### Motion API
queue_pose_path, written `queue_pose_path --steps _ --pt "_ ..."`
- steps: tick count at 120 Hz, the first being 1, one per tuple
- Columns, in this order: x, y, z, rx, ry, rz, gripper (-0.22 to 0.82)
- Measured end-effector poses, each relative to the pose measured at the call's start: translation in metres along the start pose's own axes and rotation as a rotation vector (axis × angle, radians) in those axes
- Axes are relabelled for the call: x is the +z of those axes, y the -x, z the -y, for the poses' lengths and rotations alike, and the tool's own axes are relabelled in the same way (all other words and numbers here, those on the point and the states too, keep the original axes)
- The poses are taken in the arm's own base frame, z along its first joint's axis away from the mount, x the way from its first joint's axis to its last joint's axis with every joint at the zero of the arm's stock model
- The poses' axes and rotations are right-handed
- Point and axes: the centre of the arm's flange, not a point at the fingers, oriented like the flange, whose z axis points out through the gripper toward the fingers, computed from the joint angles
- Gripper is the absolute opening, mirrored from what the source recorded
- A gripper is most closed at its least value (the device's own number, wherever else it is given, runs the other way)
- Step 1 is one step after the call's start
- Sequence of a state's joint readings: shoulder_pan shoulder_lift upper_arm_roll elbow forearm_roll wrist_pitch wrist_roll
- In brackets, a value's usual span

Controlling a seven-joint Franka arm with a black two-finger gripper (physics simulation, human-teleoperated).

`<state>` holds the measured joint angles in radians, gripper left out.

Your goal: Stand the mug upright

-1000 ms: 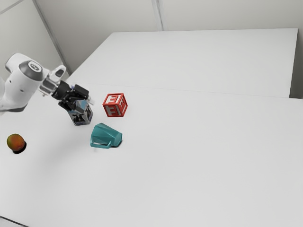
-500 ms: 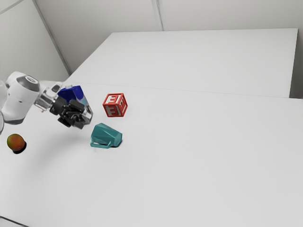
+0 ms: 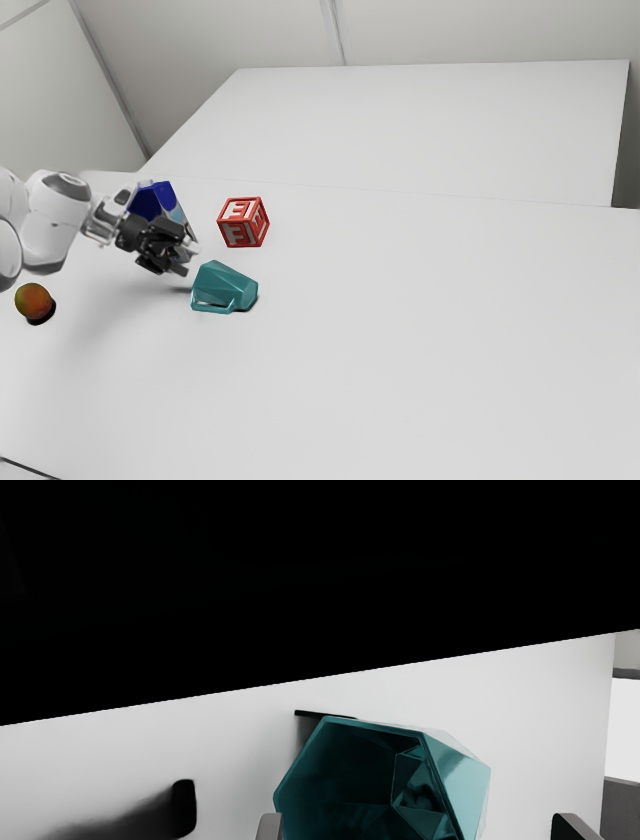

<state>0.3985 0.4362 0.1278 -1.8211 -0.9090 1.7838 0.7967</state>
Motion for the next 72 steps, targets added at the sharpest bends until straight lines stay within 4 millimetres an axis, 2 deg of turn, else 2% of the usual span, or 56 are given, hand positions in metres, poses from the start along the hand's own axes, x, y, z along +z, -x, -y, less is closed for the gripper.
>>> queue_pose_path --steps 72 --pt "0.033 0.011 -0.003 0.023 0.149 0.089 0.58"
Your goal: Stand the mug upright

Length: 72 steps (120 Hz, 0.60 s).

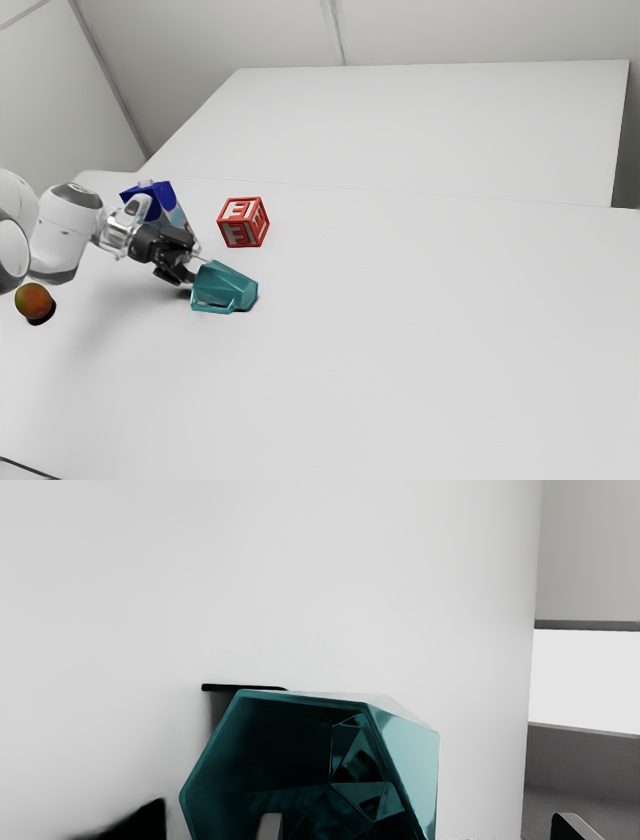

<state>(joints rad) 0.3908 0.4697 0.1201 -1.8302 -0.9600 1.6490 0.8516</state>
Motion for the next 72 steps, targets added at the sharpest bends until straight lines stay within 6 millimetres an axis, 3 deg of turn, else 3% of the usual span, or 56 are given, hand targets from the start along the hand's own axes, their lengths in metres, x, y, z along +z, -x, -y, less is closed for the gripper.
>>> queue_pose_path --steps 41,72 --pt "0.014 -0.002 -0.006 0.005 0.026 0.034 0.52" --pt "0.018 -0.003 -0.007 0.007 0.032 0.040 0.29"
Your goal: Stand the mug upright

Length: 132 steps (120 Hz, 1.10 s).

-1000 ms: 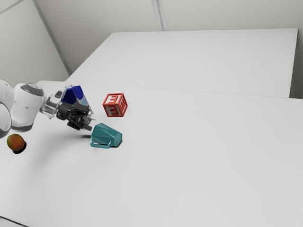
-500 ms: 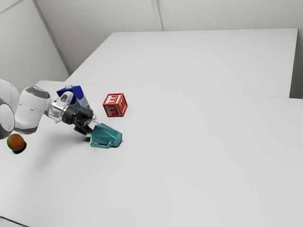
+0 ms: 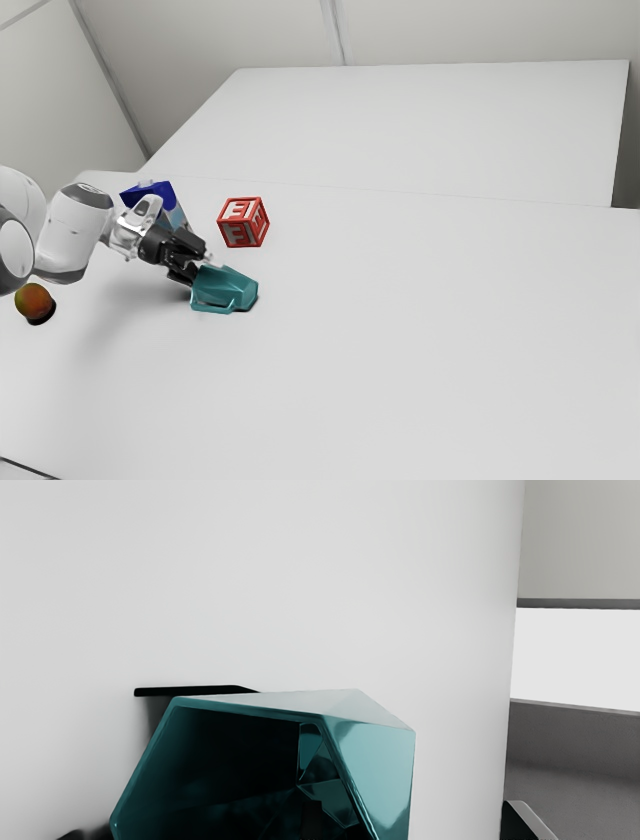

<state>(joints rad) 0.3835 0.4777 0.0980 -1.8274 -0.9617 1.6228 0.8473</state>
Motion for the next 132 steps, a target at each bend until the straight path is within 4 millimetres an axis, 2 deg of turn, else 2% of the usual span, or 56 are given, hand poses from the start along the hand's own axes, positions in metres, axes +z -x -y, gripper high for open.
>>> queue_pose_path --steps 37,55,69,81,105,132 --pt "0.002 -0.002 -0.004 0.008 0.002 0.003 -0.05" --pt "0.002 -0.003 -0.010 0.019 0.000 0.003 -0.12" --pt "-0.001 -0.005 -0.025 0.042 -0.008 0.000 -0.15" --pt "0.001 -0.007 -0.047 0.076 -0.018 0.006 -0.16" --pt "0.011 -0.007 -0.109 0.169 -0.057 0.036 -0.17" --pt "0.018 0.000 -0.177 0.269 -0.180 0.101 -0.17"
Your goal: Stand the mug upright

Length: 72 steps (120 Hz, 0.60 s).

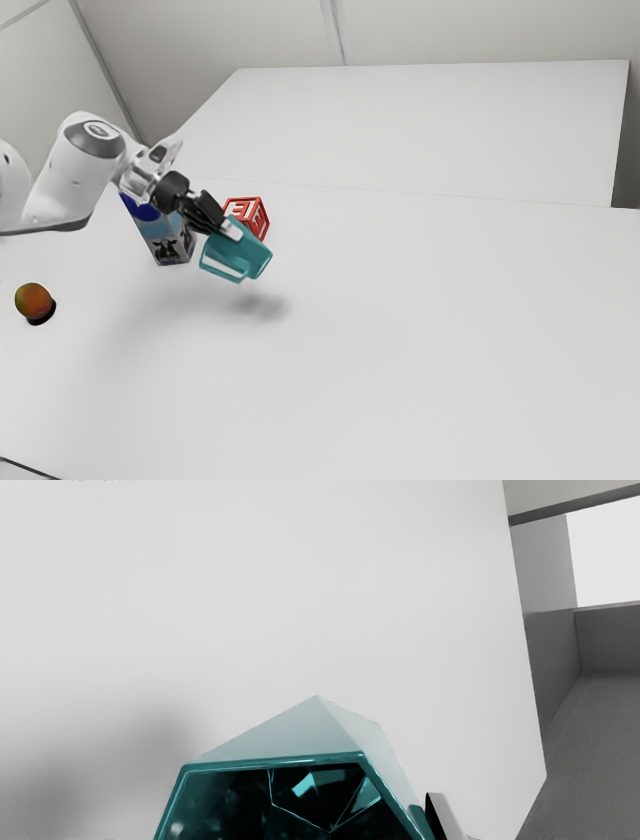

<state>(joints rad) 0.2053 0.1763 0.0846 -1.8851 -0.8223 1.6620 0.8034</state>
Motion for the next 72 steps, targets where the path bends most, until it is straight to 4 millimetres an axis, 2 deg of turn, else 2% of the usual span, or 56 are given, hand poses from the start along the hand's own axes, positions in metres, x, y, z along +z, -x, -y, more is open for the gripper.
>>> queue_pose_path --steps 22,35,54,72 --pt "0.001 -0.007 -0.057 0.070 -0.147 0.084 -0.17" --pt "0.004 -0.003 -0.079 0.081 -0.249 0.131 -0.17" --pt "0.020 0.007 -0.097 0.077 -0.392 0.183 -0.17" --pt "0.044 0.013 -0.102 0.074 -0.520 0.213 -0.18"
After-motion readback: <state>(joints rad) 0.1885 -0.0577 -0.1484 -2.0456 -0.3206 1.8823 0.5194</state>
